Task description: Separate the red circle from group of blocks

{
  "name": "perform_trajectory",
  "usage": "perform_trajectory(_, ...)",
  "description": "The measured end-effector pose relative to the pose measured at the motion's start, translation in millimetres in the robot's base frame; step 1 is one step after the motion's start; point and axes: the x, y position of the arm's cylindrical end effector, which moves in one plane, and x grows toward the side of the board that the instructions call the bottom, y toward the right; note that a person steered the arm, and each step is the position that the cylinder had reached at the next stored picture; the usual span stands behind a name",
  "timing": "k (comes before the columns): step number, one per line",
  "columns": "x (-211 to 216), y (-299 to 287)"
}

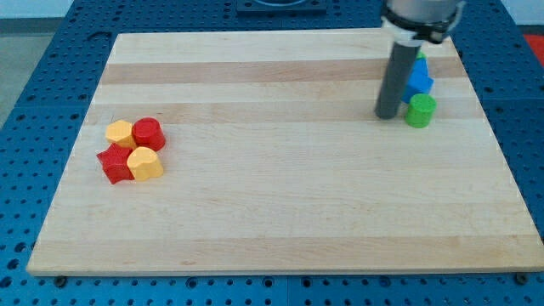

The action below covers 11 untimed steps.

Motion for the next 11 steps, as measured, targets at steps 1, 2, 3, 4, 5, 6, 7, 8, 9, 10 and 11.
perform_trajectory(1,-7.7,-89.2)
perform_trajectory(2,-17.1,-190.1)
perform_trajectory(3,-18.0,-300.2)
perform_trajectory(4,-18.4,-399.4)
perform_trajectory(5,-16.6,-435.4)
perform_trajectory(6,-1.9,-435.3)
perform_trajectory(7,23.9,-434.8)
perform_trajectory(8,25.0,-425.3)
perform_trajectory(9,25.0,-376.5)
perform_trajectory(10,25.0,-327.0)
perform_trajectory(11,25.0,-301.5)
